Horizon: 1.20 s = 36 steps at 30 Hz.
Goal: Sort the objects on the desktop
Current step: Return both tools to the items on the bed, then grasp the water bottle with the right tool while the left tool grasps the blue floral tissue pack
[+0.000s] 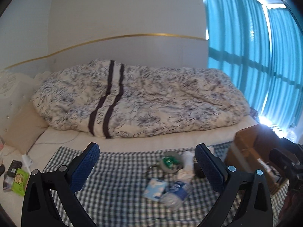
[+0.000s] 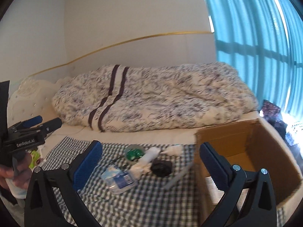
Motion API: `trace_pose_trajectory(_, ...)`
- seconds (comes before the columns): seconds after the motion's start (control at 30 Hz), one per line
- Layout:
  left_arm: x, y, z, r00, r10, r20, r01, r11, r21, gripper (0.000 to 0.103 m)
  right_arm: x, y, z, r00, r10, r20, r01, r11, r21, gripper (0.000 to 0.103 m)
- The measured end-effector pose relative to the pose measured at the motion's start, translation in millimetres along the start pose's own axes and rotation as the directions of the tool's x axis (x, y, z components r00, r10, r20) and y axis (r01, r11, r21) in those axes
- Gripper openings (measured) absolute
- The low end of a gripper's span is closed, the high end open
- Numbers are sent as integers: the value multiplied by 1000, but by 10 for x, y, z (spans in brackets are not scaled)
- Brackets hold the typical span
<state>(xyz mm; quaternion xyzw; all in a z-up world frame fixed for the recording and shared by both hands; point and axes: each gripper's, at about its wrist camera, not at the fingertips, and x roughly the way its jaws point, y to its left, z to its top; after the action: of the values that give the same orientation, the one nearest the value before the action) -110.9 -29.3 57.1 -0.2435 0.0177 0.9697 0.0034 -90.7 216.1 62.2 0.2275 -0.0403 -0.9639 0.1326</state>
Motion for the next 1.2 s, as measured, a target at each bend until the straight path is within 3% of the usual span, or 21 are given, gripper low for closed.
trace_pose_trajectory(0.2,263,250,-242,999,29,-43,-30,1000,-8,103,446,239,-198,995,49,-82,-51,999,-16,103)
trace_pose_trajectory(0.33,467,358,-450,995,47,-83,-48,999,-4,103,771,441,-463,986,82,-144,-95,992,-87,103)
trace_pose_trajectory(0.6,782,457,-880,988,20,-154,-18,1000,14,103,1408,672,-1033,935,166,-315,-232,955,-187,103)
trace_pose_trajectory(0.8,1026,440,-1133,978,9,-207,-1,999,38,103,1629,709,-1214,907,205,-368,-299,929,-219,103)
trace_pose_trajectory(0.97,1191,421,-1294,970,7,-242,5,999,51,103,1831,761,-1313,896,188,-403,-313,911,-269,103)
trace_pose_trajectory(1.07,1273,438,-1353,965,6,-261,8,999,50,103,1985,781,-1366,902,141,-408,-280,911,-304,103)
trace_pose_trajectory(1.2,1363,419,-1414,960,0,-280,14,999,49,103,2046,761,-1421,903,180,-390,-307,906,-293,102)
